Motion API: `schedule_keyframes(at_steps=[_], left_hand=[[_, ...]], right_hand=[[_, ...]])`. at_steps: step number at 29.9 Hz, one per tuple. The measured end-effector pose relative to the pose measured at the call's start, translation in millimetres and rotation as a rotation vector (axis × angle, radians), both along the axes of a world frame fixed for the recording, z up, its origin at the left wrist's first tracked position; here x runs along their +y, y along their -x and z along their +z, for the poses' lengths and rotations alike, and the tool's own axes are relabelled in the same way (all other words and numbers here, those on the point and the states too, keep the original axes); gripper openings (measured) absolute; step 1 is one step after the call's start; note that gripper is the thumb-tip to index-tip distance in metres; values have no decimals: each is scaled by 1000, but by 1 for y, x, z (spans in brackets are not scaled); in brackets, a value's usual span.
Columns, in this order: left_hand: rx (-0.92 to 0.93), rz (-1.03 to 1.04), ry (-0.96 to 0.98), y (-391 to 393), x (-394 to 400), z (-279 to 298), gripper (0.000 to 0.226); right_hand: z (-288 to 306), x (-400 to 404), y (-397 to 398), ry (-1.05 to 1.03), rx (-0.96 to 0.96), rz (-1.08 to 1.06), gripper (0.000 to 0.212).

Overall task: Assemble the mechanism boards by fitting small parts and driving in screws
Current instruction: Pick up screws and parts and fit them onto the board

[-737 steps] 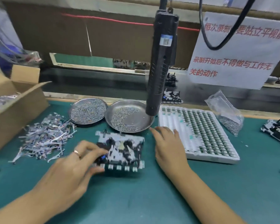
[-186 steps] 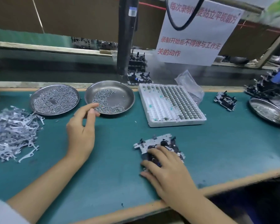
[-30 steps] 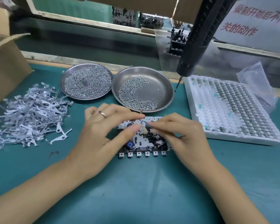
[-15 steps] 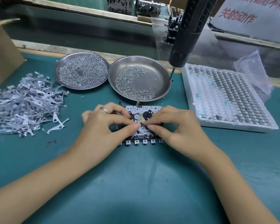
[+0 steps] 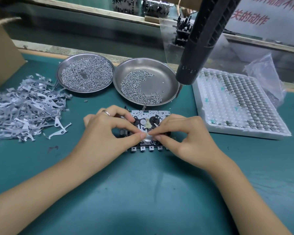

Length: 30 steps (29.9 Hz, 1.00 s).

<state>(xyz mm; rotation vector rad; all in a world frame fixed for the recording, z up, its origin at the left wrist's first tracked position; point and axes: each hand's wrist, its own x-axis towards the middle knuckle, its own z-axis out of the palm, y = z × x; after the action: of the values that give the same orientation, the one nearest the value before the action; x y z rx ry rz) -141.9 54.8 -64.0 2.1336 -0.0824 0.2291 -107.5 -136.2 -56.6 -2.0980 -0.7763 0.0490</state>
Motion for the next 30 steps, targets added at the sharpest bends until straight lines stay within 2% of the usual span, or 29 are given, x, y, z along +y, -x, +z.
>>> schedule_keyframes(at_steps=[5, 12, 18, 22, 26, 28, 30], left_hand=[[-7, -30, -26, 0, 1, 1, 13], [-17, -27, -44, 0, 0, -1, 4], [-21, -2, -83, 0, -2, 0, 20], [-19, -5, -83, 0, -2, 0, 19], [-28, -42, -86, -1, -1, 0, 8], [-18, -61, -78, -3, 0, 1, 11], [-15, -88, -69, -4, 1, 3, 23]], right_hand=[[0, -1, 0, -2, 75, -35, 18], [-9, 0, 3, 131, -211, 3, 2], [-23, 0, 11, 168, -449, -31, 8], [-31, 4, 19, 165, -549, -99, 12], [-33, 8, 21, 114, -536, -157, 8], [-32, 8, 21, 83, -501, -177, 7], [-33, 10, 23, 84, -493, -199, 6]])
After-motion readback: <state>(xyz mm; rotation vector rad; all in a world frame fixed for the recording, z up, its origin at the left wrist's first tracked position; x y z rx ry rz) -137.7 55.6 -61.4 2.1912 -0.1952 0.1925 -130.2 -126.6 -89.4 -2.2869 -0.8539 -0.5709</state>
